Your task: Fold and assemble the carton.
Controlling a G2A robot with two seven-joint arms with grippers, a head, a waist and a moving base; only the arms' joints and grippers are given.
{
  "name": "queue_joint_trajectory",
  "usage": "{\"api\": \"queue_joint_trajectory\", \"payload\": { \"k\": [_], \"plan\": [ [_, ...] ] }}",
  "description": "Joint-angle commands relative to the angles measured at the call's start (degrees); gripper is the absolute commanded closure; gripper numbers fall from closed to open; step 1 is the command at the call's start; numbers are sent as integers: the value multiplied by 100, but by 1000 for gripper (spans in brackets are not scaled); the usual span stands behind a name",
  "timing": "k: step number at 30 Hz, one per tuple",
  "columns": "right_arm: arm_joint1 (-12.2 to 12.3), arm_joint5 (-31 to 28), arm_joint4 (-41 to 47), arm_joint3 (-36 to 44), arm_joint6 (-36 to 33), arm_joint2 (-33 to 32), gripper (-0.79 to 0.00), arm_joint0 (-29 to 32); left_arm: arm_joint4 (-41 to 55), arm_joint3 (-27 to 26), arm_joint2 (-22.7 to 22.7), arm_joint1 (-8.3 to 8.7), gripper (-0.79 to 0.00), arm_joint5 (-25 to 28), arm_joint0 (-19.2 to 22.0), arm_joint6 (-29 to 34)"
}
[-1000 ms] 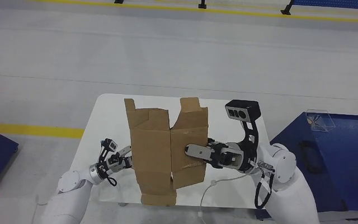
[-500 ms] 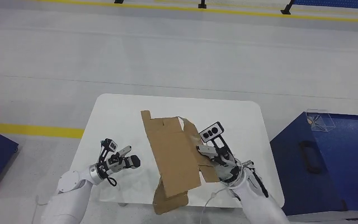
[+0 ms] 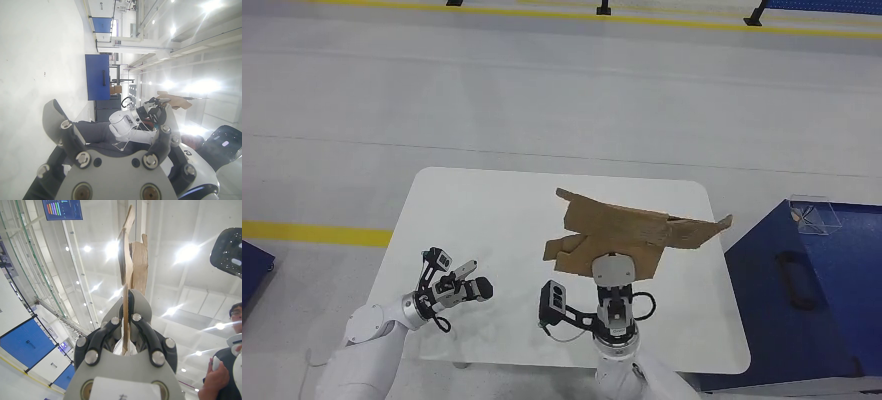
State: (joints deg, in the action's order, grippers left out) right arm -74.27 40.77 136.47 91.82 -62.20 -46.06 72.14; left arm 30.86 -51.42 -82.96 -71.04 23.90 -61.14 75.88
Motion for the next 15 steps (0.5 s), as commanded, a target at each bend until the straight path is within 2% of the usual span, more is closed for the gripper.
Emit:
{"api": "queue_joint_trajectory", "payload": {
  "k": [1, 4, 8, 12, 15],
  "plan": [
    [-40, -103, -79, -31, -11, -30, 0, -21, 0, 0, 0, 0, -785, 0, 0, 0],
    [-77, -711, -870, -84, -205, -246, 0, -109, 0, 0, 0, 0, -785, 0, 0, 0],
    [-87, -2723, -2675, -78, -659, -791, 0, -254, 0, 0, 0, 0, -785, 0, 0, 0],
    [2, -4853, -4900, 22, -602, -1527, 0, -322, 0, 0, 0, 0, -785, 0, 0, 0],
    [102, -6489, -6973, 323, -205, -2151, 0, -200, 0, 0, 0, 0, -785, 0, 0, 0]
  ]
}}
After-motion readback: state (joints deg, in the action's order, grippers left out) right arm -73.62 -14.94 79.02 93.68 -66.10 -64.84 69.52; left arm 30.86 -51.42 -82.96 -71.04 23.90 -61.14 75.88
